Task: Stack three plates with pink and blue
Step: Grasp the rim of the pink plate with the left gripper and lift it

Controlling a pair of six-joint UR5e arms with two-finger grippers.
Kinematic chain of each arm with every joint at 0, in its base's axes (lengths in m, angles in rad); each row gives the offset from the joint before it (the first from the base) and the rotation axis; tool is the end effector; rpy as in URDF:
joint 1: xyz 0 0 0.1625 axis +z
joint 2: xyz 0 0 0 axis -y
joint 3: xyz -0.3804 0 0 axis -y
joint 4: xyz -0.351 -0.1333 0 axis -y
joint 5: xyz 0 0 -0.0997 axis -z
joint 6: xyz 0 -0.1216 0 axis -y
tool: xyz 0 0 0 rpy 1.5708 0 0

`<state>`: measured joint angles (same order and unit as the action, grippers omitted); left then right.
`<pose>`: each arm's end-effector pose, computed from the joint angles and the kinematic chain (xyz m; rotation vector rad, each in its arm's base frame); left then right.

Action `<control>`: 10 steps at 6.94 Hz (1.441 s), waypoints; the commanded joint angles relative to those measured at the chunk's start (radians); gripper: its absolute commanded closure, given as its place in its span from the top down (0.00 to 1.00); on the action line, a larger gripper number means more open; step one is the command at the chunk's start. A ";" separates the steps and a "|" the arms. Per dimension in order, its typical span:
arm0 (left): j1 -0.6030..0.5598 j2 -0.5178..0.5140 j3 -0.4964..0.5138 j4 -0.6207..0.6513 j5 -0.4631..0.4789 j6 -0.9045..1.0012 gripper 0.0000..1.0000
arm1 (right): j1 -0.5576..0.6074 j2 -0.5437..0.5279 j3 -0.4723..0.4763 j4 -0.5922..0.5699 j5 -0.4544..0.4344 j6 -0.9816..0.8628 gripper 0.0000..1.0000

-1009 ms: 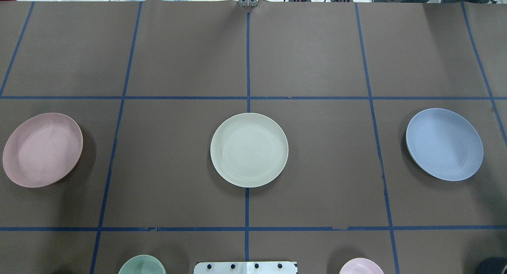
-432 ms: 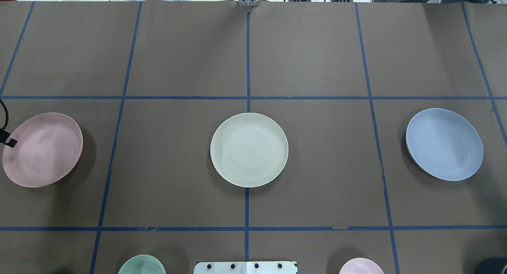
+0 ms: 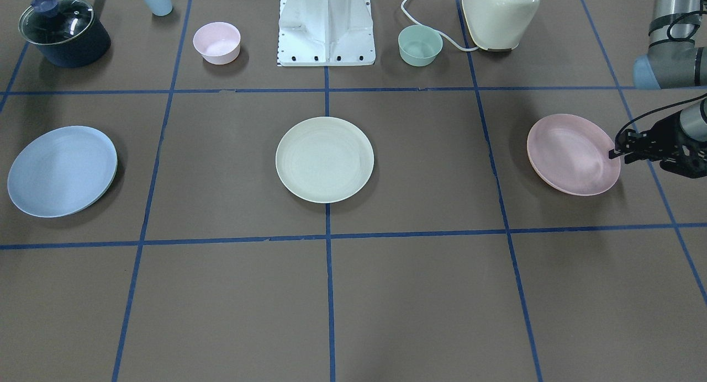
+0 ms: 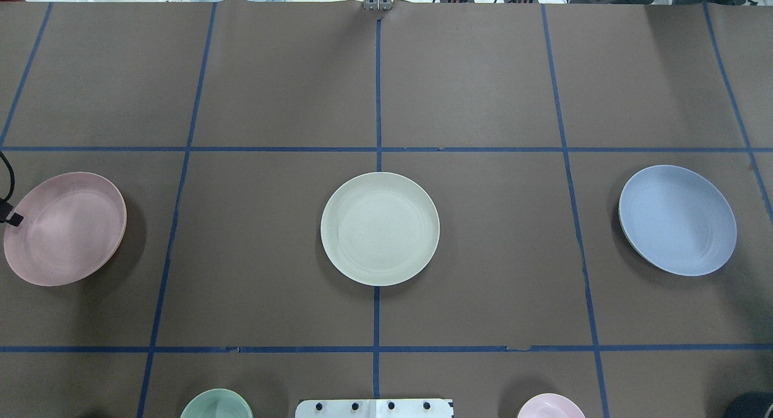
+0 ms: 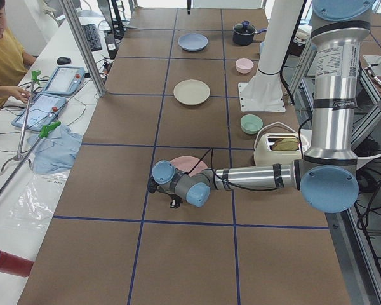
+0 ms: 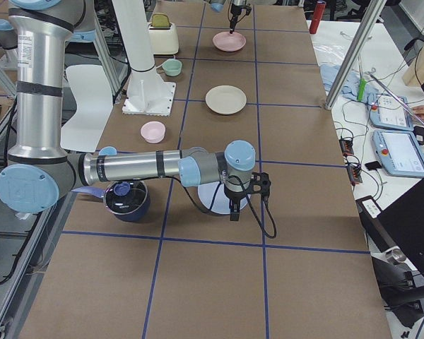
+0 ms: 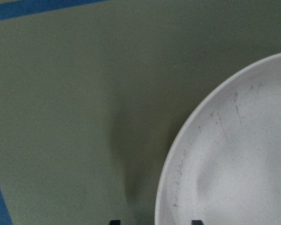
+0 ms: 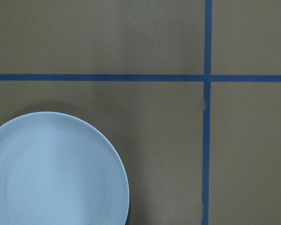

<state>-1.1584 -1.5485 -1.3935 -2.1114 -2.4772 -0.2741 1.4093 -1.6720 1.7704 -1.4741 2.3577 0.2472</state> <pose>0.1478 -0.4315 0.6497 -0.0033 0.9542 0.2822 -0.0218 -0.4274 0.5714 0.0219 -0.8053 0.0043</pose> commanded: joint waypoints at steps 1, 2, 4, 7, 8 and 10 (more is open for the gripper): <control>0.000 -0.011 0.025 0.001 0.000 -0.007 0.00 | 0.000 0.000 0.003 0.000 0.000 -0.005 1.00; 0.000 -0.030 0.043 0.001 0.000 -0.034 0.00 | 0.000 0.001 0.004 0.003 0.000 -0.005 1.00; 0.000 -0.044 -0.049 0.007 -0.140 -0.131 0.00 | 0.000 0.001 0.012 0.000 0.000 -0.005 1.00; 0.032 -0.112 -0.287 0.001 -0.197 -0.480 0.00 | -0.001 0.003 0.032 0.003 0.038 -0.003 1.00; 0.133 -0.167 -0.318 0.001 -0.184 -0.591 0.00 | -0.003 0.003 0.034 0.020 0.043 -0.003 1.00; 0.276 -0.322 -0.315 0.001 -0.088 -0.829 0.00 | -0.013 -0.006 0.029 0.083 0.054 0.004 1.00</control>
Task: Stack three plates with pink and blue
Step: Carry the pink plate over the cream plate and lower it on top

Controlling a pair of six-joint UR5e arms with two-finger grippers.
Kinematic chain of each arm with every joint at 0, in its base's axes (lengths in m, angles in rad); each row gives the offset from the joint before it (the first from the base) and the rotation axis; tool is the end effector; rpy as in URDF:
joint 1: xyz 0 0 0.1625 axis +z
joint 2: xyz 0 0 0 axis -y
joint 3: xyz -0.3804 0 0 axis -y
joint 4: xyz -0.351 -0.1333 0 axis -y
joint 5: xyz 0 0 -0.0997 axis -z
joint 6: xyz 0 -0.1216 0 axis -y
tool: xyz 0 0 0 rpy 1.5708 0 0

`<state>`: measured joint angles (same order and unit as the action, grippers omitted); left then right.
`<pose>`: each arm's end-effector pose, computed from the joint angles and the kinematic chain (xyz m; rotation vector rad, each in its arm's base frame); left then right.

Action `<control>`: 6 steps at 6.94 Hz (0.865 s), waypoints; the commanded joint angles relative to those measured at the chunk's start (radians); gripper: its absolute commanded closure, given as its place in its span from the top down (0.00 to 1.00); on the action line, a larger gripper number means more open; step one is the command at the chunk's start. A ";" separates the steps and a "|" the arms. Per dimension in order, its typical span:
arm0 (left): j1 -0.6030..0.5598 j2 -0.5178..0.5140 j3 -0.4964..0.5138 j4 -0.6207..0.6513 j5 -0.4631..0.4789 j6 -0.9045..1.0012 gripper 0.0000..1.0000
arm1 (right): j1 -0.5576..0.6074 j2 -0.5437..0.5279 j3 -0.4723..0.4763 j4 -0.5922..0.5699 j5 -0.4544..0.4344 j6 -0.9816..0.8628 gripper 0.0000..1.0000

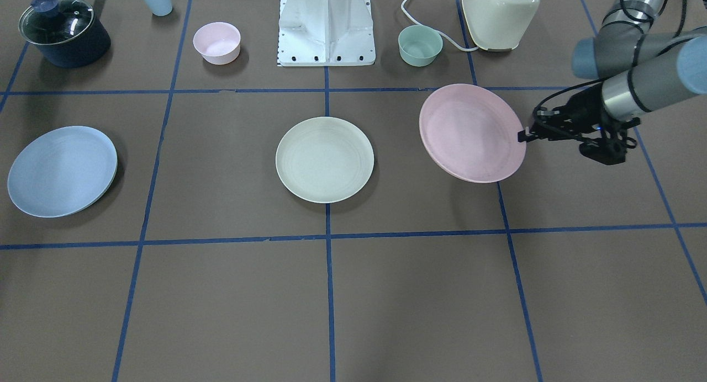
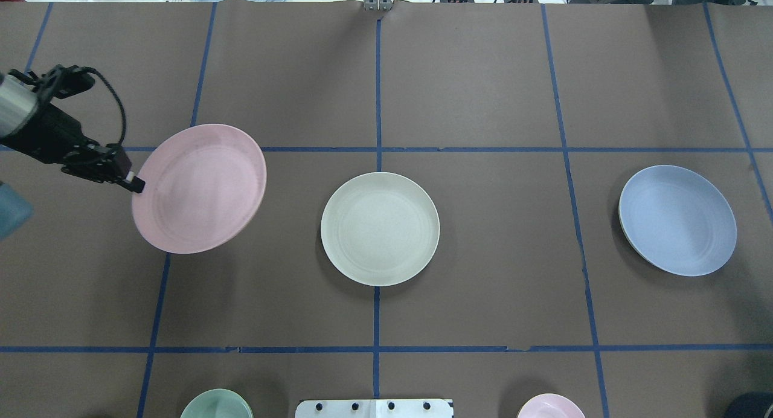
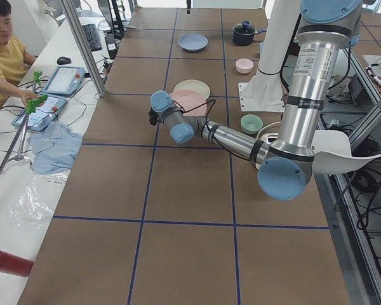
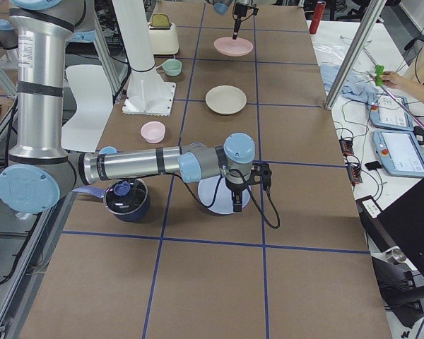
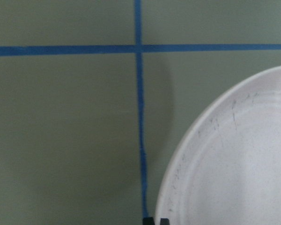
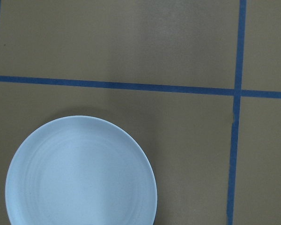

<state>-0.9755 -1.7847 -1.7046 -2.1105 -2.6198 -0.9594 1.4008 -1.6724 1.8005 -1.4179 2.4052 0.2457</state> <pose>0.2689 -0.4468 0.3756 -0.1120 1.2470 0.1495 -0.0298 -0.4291 0.5469 0.0877 -0.8651 -0.0463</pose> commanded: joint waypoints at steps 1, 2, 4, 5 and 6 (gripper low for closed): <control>0.168 -0.151 -0.003 0.001 0.151 -0.216 0.00 | -0.006 -0.006 -0.003 0.028 0.008 0.006 1.00; 0.258 -0.197 0.012 0.001 0.246 -0.272 0.00 | -0.009 -0.006 -0.004 0.027 0.009 0.006 1.00; 0.316 -0.258 0.060 0.001 0.297 -0.308 0.00 | -0.011 -0.006 -0.001 0.028 0.015 0.004 1.00; 0.337 -0.283 0.077 0.001 0.319 -0.332 0.00 | -0.013 -0.006 -0.001 0.030 0.031 0.006 1.00; 0.342 -0.304 0.100 0.000 0.319 -0.340 0.00 | -0.013 -0.006 -0.001 0.031 0.034 0.004 1.00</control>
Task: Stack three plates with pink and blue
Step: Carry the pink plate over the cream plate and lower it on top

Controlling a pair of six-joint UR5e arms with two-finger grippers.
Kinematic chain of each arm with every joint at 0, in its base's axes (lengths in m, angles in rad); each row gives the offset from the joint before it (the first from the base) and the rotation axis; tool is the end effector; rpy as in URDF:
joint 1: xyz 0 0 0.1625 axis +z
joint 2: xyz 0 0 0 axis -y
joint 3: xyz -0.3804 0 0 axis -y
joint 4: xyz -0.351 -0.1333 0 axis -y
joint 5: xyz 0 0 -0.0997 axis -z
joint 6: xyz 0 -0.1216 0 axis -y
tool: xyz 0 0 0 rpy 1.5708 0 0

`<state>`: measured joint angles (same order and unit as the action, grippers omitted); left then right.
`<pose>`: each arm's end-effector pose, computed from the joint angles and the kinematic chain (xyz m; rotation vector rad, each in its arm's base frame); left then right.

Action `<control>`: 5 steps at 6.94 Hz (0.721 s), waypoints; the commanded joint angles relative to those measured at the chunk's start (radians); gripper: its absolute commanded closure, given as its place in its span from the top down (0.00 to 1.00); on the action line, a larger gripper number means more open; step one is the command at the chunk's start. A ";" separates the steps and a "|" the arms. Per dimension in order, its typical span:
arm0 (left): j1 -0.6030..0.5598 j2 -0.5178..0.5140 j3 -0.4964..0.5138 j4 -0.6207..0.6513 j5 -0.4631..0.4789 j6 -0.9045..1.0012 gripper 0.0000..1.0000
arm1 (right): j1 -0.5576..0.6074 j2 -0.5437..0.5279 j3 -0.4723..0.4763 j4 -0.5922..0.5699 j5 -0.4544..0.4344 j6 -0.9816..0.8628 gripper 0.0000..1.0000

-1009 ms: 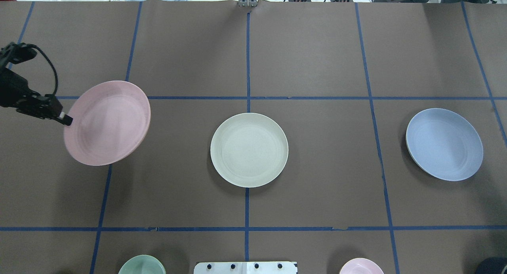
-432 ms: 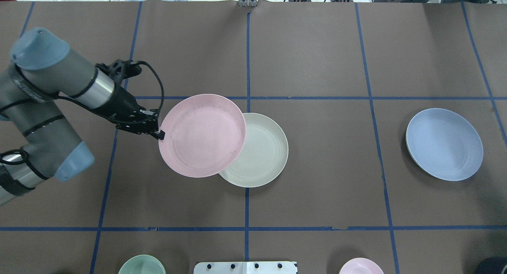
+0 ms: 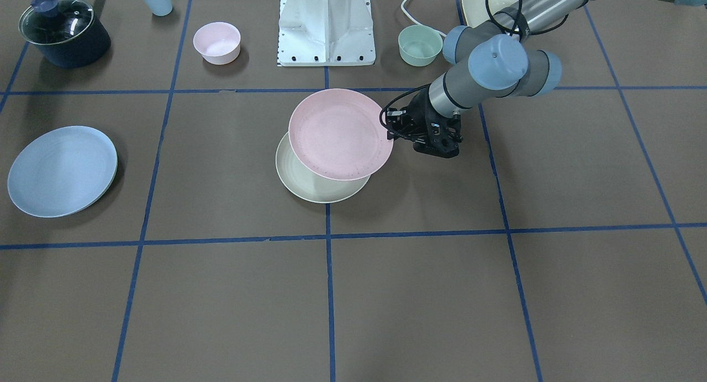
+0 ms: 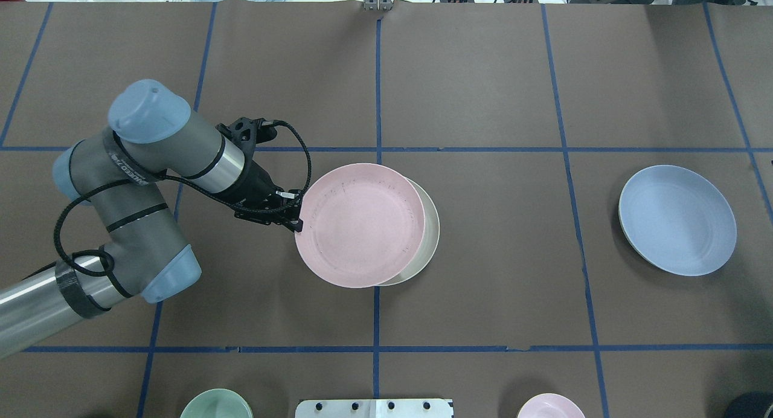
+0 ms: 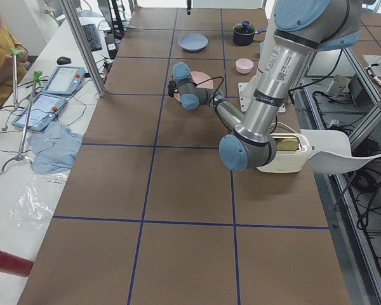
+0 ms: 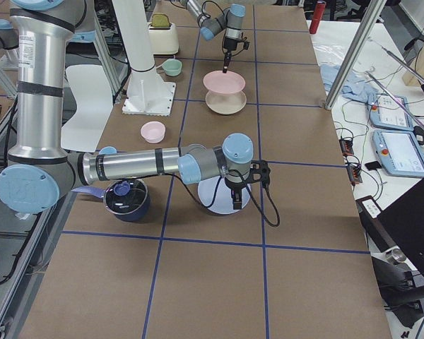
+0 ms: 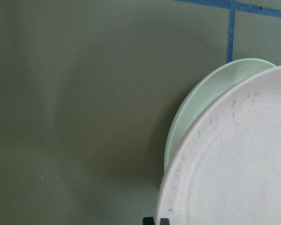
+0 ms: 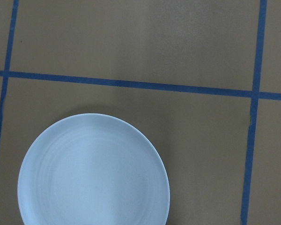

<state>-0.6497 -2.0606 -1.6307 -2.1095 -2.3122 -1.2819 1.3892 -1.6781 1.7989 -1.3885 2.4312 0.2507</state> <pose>0.4499 -0.4061 0.2681 -0.1240 1.2158 0.0883 -0.0366 -0.4269 0.5443 0.0944 -0.8942 -0.0660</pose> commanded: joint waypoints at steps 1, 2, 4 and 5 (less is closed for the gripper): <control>0.025 -0.054 0.063 -0.006 0.032 -0.022 0.00 | -0.001 -0.002 0.002 0.002 0.008 -0.001 1.00; 0.047 -0.067 0.071 -0.009 0.066 -0.022 0.59 | -0.001 0.000 0.002 0.008 0.008 -0.004 1.00; 0.042 -0.055 0.042 -0.038 0.068 -0.027 1.00 | -0.056 -0.002 -0.003 0.031 0.017 0.004 1.00; 0.019 -0.033 -0.004 -0.038 0.068 -0.027 1.00 | -0.099 -0.002 -0.006 0.031 0.023 0.054 1.00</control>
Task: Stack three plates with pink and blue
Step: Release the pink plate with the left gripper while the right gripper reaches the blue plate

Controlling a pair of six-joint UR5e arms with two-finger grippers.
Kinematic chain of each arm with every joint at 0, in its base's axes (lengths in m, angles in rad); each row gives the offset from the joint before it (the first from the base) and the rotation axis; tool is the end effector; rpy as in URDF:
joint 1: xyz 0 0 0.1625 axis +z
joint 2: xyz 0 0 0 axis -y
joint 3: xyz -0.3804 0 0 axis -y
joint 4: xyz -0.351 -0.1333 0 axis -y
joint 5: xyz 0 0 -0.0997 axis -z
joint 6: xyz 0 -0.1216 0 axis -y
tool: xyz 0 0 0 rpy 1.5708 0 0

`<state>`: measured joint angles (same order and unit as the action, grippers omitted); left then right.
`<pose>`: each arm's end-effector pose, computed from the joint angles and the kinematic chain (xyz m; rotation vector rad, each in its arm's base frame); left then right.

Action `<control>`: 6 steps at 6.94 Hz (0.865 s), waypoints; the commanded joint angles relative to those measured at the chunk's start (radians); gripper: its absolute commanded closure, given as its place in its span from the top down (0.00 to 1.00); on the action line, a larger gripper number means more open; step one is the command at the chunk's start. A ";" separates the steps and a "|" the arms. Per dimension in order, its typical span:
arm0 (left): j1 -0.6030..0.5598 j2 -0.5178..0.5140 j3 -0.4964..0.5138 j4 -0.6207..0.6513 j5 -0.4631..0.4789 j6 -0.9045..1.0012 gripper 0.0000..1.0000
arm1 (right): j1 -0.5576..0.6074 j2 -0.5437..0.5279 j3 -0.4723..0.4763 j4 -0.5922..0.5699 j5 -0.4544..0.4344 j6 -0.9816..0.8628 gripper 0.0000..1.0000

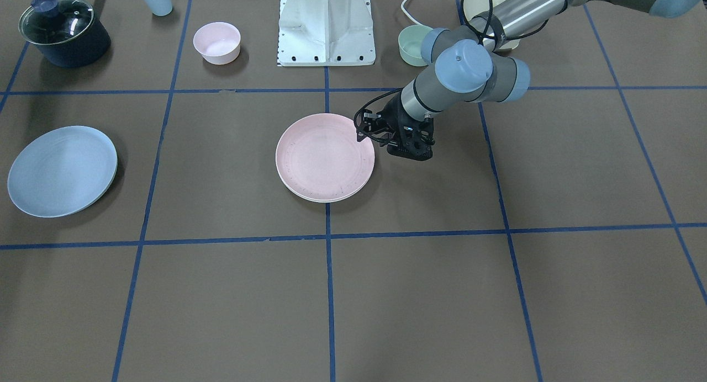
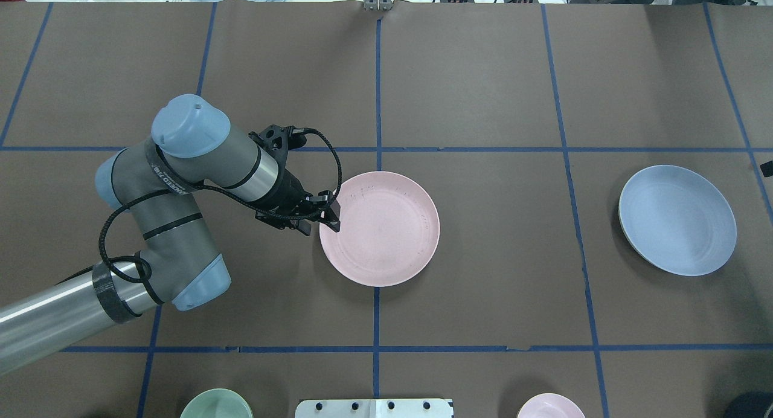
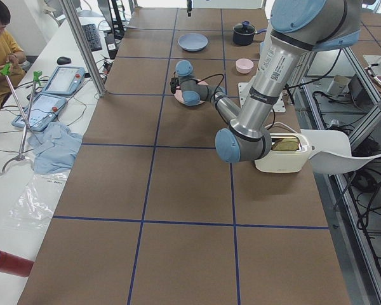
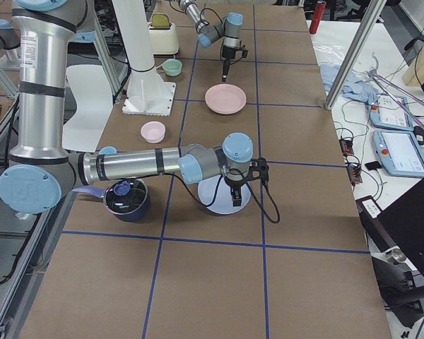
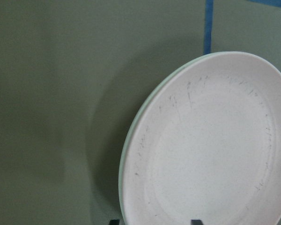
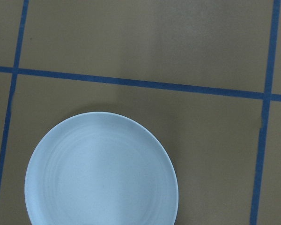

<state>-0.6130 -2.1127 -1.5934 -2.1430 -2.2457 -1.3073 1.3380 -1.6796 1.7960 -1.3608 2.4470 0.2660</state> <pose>0.4748 -0.4041 0.2501 -0.0792 1.2341 0.0794 -0.0596 -0.4244 0.5416 0.0814 -0.9163 -0.1121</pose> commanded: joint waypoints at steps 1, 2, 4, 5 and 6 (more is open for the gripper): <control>-0.042 0.029 -0.072 -0.003 0.000 -0.001 1.00 | -0.104 0.001 -0.004 0.015 -0.031 0.153 1.00; -0.057 0.030 -0.074 -0.002 -0.003 -0.001 1.00 | -0.129 0.000 -0.030 0.057 -0.105 0.157 1.00; -0.071 0.030 -0.074 -0.002 -0.002 -0.003 1.00 | -0.171 0.003 -0.210 0.304 -0.134 0.162 0.98; -0.073 0.030 -0.074 -0.002 0.000 -0.003 1.00 | -0.171 0.004 -0.266 0.378 -0.131 0.176 0.98; -0.073 0.030 -0.074 0.000 0.002 -0.003 1.00 | -0.181 0.008 -0.270 0.382 -0.129 0.203 0.98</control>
<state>-0.6844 -2.0832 -1.6672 -2.1443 -2.2460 -1.3099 1.1681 -1.6752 1.5598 -1.0243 2.3188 0.4431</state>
